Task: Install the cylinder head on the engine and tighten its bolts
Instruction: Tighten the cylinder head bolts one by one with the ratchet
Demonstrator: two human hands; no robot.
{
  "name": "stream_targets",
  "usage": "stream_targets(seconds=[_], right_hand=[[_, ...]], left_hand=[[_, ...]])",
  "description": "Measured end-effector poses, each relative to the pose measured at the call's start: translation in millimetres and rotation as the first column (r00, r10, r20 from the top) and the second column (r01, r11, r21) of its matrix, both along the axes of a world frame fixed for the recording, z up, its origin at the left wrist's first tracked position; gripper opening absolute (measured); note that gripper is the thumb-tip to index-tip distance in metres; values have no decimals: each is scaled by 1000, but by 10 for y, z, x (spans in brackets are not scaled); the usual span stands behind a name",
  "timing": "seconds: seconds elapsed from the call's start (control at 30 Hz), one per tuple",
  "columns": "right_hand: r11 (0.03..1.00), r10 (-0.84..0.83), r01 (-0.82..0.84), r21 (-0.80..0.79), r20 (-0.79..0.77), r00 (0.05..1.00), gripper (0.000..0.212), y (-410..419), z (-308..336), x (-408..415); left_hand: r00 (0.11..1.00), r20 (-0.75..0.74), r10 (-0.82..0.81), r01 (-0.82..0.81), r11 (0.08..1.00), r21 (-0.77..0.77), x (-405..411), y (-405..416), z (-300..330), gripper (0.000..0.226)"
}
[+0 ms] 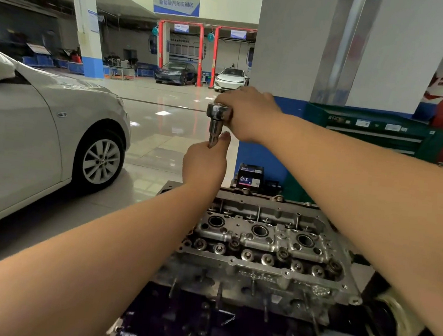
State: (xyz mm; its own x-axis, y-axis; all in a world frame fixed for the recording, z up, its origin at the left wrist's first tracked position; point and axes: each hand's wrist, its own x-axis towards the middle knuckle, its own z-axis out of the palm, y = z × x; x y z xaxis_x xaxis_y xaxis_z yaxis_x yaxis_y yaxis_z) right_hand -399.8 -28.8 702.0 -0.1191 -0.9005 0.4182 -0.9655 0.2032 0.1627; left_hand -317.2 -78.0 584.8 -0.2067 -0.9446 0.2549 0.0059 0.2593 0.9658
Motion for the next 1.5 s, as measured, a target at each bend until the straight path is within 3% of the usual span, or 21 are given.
stream_targets(seconds=[0.13, 0.37, 0.57, 0.9, 1.0, 1.1, 1.17, 1.27, 1.37, 1.5], right_hand=[[990, 132, -132, -46, 10, 991, 20, -73, 20, 108], [987, -153, 162, 21, -223, 963, 23, 267, 122, 241], [977, -213, 213, -17, -148, 966, 11, 372, 71, 336], [965, -261, 259, -34, -187, 947, 24, 592, 54, 482], [978, -209, 208, -23, -167, 964, 40, 603, 76, 438], [991, -131, 131, -8, -2, 991, 73, 585, 137, 337], [998, -67, 70, -9, 164, 984, 81, 515, 157, 291], [1000, -30, 26, 16, 337, 941, 73, 297, 166, 269], [993, -69, -9, 119, 628, 776, 58, 159, 303, 214], [962, -125, -89, 259, 706, 697, 57, 114, 467, 168]], left_hand=[[986, -117, 115, -120, 992, -38, -6, -24, 68, 35], [961, -125, 247, -250, 968, -14, -74, 1, 128, 25], [968, -127, 215, -222, 974, -43, -77, -72, 107, 41], [979, -131, 154, -161, 986, -44, 6, -16, 118, 36], [989, -118, 93, -101, 993, -62, 45, -13, 126, 35], [997, -78, 16, -21, 998, -62, 73, -27, 120, 42], [993, -88, -76, 76, 997, -8, 93, -47, 108, 51], [981, 6, -195, 195, 980, -22, 119, -93, 108, 53], [951, 11, -309, 309, 950, -42, 179, -125, 108, 57], [932, -35, -360, 358, 932, -52, 226, -142, 81, 43]])
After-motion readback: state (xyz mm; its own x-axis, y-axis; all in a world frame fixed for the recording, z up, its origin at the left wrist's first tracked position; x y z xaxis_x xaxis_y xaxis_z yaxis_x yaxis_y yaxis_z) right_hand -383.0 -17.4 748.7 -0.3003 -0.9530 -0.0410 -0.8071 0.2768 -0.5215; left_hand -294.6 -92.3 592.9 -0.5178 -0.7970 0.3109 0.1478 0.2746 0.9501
